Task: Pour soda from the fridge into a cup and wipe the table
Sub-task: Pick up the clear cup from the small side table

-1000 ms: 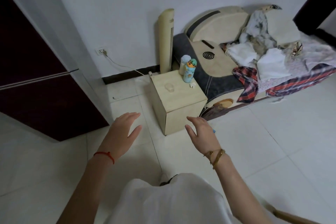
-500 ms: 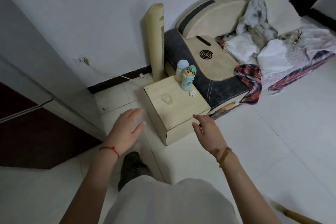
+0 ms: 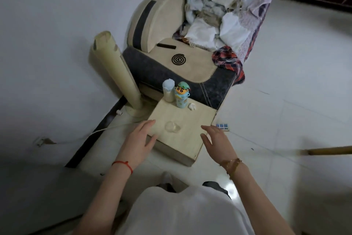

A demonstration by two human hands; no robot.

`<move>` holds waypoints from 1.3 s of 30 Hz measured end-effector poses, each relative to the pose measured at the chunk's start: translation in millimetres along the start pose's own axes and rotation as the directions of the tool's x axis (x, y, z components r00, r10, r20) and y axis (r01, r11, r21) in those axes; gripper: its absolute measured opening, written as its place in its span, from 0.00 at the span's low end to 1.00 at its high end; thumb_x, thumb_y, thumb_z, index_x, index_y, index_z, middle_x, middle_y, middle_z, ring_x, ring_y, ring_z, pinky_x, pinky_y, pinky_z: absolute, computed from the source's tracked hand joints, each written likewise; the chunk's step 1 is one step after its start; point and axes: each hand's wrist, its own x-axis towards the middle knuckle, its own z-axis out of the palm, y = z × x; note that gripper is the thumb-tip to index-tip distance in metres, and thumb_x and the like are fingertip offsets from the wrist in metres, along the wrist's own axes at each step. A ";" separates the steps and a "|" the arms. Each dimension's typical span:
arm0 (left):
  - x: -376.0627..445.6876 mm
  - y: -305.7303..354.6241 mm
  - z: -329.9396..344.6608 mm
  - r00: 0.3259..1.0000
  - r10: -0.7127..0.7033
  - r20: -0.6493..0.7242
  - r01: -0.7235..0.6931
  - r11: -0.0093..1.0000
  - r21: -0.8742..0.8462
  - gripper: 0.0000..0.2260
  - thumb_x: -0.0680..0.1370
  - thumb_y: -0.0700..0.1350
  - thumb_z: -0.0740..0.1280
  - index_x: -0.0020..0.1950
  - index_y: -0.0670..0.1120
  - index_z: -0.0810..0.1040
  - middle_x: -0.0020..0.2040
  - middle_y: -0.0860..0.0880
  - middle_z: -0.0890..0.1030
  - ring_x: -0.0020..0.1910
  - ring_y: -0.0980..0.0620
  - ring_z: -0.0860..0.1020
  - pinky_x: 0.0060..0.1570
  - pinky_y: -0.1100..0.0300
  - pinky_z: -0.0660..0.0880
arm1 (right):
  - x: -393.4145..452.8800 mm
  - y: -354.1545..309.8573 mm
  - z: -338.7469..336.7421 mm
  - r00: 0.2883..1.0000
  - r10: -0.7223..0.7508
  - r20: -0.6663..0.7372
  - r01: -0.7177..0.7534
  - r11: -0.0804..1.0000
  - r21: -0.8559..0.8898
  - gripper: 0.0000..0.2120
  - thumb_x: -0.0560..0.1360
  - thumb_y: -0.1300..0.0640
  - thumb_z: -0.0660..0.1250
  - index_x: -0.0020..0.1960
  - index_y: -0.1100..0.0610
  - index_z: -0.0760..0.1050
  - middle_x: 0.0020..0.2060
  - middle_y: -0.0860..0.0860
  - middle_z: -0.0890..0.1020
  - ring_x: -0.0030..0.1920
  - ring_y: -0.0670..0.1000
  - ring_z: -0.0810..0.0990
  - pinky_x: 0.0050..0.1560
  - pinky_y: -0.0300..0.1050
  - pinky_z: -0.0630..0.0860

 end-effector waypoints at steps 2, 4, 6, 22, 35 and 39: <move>15.0 -18.4 -6.3 0.999 0.030 0.038 -0.030 1.000 -0.002 0.22 0.81 0.48 0.63 0.75 0.47 0.67 0.72 0.52 0.69 0.71 0.54 0.67 0.69 0.64 0.61 | 5.8 -12.3 12.7 0.998 0.059 -0.020 -0.058 0.998 0.031 0.18 0.81 0.54 0.59 0.70 0.57 0.71 0.65 0.53 0.76 0.69 0.54 0.69 0.71 0.47 0.64; 27.9 -32.5 -8.7 0.996 0.045 0.078 -0.043 0.999 -0.024 0.22 0.81 0.47 0.63 0.76 0.48 0.66 0.72 0.53 0.69 0.72 0.53 0.66 0.70 0.63 0.62 | 10.7 -21.6 22.8 0.993 0.111 -0.030 -0.109 0.992 0.058 0.18 0.81 0.54 0.58 0.70 0.57 0.70 0.66 0.53 0.76 0.69 0.53 0.69 0.71 0.47 0.64; 39.0 -42.5 -7.7 0.991 0.058 0.119 -0.053 0.998 -0.041 0.22 0.82 0.45 0.63 0.76 0.47 0.66 0.73 0.52 0.68 0.72 0.54 0.65 0.68 0.70 0.59 | 14.0 -26.4 31.1 0.987 0.161 -0.025 -0.159 0.985 0.069 0.18 0.82 0.54 0.58 0.70 0.57 0.70 0.66 0.53 0.75 0.69 0.53 0.68 0.71 0.47 0.64; 81.1 -68.2 35.9 0.972 0.012 0.235 0.009 0.996 -0.089 0.25 0.79 0.44 0.66 0.76 0.48 0.66 0.72 0.50 0.70 0.71 0.50 0.69 0.68 0.58 0.67 | 38.9 7.7 64.9 0.924 0.379 0.048 -0.382 0.915 0.127 0.18 0.82 0.57 0.54 0.71 0.59 0.69 0.67 0.55 0.74 0.69 0.55 0.69 0.70 0.47 0.64; 170.0 -128.3 144.2 0.935 -0.158 0.317 0.193 0.978 -0.081 0.33 0.74 0.41 0.73 0.77 0.47 0.63 0.70 0.49 0.72 0.66 0.49 0.72 0.66 0.57 0.70 | 145.4 68.4 143.5 0.853 0.499 0.155 -0.523 0.813 0.256 0.17 0.81 0.61 0.54 0.66 0.62 0.73 0.62 0.59 0.78 0.62 0.58 0.76 0.61 0.45 0.70; 196.0 -152.9 194.2 0.924 -0.172 0.341 0.213 0.973 -0.086 0.37 0.73 0.42 0.74 0.78 0.48 0.60 0.71 0.48 0.70 0.68 0.49 0.71 0.67 0.56 0.69 | 177.7 89.7 188.8 0.816 0.536 0.217 -0.578 0.760 0.297 0.17 0.81 0.61 0.53 0.66 0.60 0.73 0.60 0.58 0.80 0.58 0.58 0.78 0.51 0.41 0.70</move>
